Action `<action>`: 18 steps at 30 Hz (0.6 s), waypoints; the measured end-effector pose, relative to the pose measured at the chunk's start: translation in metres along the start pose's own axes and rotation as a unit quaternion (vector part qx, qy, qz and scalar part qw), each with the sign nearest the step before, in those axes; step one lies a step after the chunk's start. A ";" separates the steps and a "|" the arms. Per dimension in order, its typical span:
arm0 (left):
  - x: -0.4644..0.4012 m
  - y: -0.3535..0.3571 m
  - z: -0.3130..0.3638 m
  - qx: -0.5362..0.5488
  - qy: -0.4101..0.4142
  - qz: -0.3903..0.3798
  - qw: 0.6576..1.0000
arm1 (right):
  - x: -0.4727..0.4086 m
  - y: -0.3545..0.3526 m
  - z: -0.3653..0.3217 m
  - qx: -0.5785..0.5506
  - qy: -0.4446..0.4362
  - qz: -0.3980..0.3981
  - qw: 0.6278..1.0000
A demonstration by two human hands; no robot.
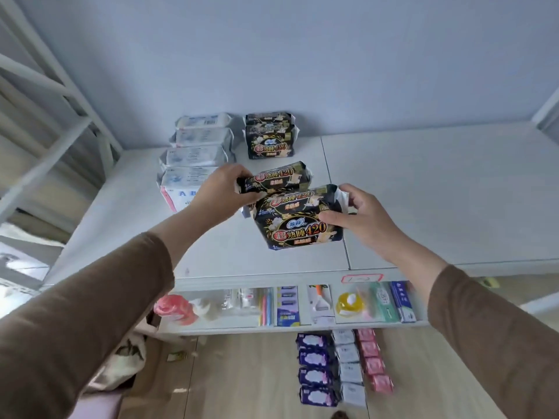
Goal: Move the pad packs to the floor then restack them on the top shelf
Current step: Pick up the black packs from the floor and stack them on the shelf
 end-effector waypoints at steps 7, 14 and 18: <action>-0.104 0.005 -0.050 -0.051 0.021 -0.019 0.998 | -0.057 0.010 0.012 -0.006 0.025 0.014 1.000; -0.167 0.026 -0.104 -0.057 0.026 -0.050 0.997 | -0.105 0.029 0.019 -0.005 0.049 0.056 0.997; -0.184 0.038 -0.121 -0.059 0.016 -0.050 0.997 | -0.126 0.037 0.023 0.000 0.056 0.073 0.996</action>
Point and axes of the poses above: each hand's wrist, its own x-axis away from the middle knuckle, its own y-axis out of the palm, z = x × y, the point moved 3 cm from there along -x, towards the middle knuckle, and after that the axes turned 11 degrees about y, right-handed, at the moved point
